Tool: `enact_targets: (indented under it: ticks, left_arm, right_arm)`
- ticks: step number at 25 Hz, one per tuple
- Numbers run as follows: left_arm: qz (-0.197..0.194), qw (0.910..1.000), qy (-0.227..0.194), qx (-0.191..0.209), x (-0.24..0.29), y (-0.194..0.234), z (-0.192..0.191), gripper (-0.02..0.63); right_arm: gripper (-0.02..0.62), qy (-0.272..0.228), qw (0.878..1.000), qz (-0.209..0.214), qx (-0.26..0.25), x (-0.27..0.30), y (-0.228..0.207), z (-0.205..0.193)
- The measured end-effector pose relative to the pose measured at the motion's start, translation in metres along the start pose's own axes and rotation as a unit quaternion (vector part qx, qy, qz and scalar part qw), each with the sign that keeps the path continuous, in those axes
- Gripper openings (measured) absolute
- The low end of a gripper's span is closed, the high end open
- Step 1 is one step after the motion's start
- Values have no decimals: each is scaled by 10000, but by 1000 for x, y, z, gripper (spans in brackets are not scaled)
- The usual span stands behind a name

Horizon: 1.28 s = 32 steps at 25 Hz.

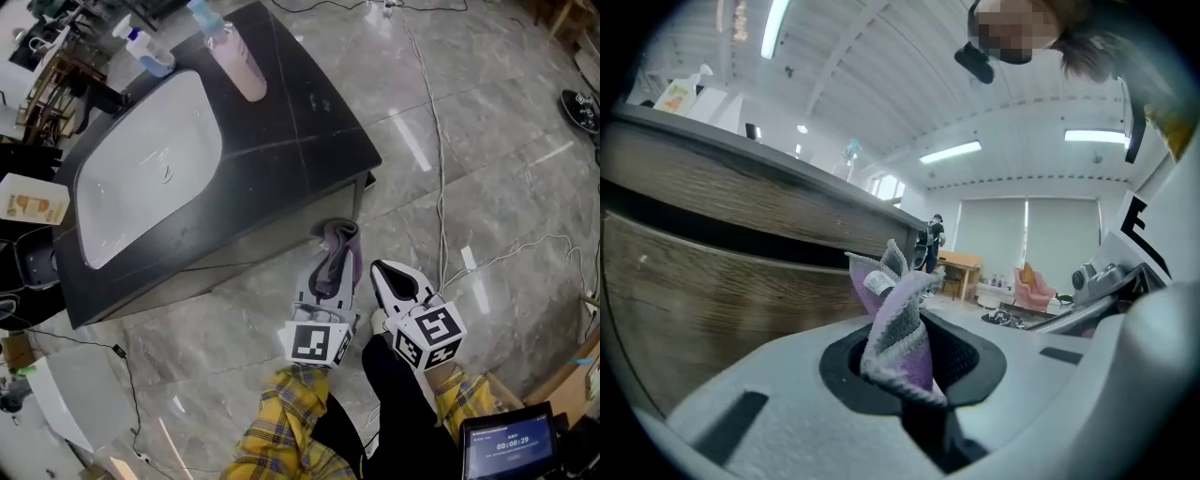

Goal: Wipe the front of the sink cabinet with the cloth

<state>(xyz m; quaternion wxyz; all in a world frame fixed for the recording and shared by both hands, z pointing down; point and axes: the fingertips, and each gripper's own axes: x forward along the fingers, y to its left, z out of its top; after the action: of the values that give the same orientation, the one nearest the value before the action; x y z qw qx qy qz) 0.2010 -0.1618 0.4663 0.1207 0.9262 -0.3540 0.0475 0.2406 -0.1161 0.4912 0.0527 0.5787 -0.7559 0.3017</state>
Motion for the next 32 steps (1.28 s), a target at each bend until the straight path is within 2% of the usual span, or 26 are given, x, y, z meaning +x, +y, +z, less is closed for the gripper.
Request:
enact_targets:
  ticks: [12,20,27,32]
  left_arm:
    - [752,9968,-197,-175,-103,78,2,49]
    - [1184,9923,-327,-172,-172,129,-7,50]
    - [1613,9865,-260,-76,-223,178,-23,50]
    - [1825,9829,-233,-47,-232,205,-36,49]
  right_arm:
    - [6,199,9976,565,-353,32,108,-24]
    - [6,352,9938,858,-609,48,175,-57]
    - [6,365,9908,1073,-740,69,213,-75]
    - [6,455,9873,1264,-846,85,229,-89]
